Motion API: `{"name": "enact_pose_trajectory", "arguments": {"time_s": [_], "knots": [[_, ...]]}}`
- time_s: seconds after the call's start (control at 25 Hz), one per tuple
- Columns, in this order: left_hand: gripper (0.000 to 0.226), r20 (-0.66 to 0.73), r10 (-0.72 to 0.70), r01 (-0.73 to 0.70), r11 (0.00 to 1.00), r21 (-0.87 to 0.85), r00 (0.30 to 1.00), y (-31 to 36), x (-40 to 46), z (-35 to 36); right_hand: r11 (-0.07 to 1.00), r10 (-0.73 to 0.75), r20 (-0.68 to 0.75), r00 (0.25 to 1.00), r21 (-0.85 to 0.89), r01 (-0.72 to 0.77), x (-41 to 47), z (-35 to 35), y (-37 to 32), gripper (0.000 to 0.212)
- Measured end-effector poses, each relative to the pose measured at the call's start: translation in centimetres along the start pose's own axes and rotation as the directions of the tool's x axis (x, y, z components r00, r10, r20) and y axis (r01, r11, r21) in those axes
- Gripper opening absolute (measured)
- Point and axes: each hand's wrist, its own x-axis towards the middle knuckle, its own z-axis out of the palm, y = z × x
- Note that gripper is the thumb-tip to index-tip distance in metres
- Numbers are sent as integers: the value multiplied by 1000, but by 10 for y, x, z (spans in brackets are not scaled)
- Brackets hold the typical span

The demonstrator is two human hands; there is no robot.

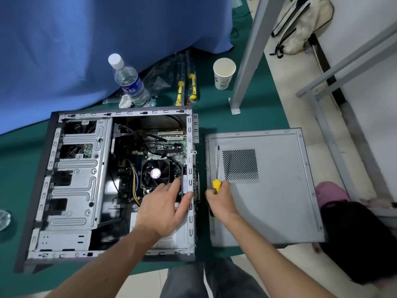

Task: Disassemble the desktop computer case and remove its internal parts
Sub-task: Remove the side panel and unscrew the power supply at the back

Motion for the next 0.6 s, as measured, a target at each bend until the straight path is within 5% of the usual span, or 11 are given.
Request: {"name": "enact_pose_trajectory", "arguments": {"time_s": [0.12, 0.6], "knots": [[73, -17, -5, 6, 1000, 15, 1000, 1, 0, -2, 991, 55, -33, 998, 123, -50, 7, 2, -9, 12], [58, -78, 10, -10, 1000, 5, 997, 2, -3, -3, 989, 19, 89, 996, 142, -32, -9, 13, 6, 19]]}}
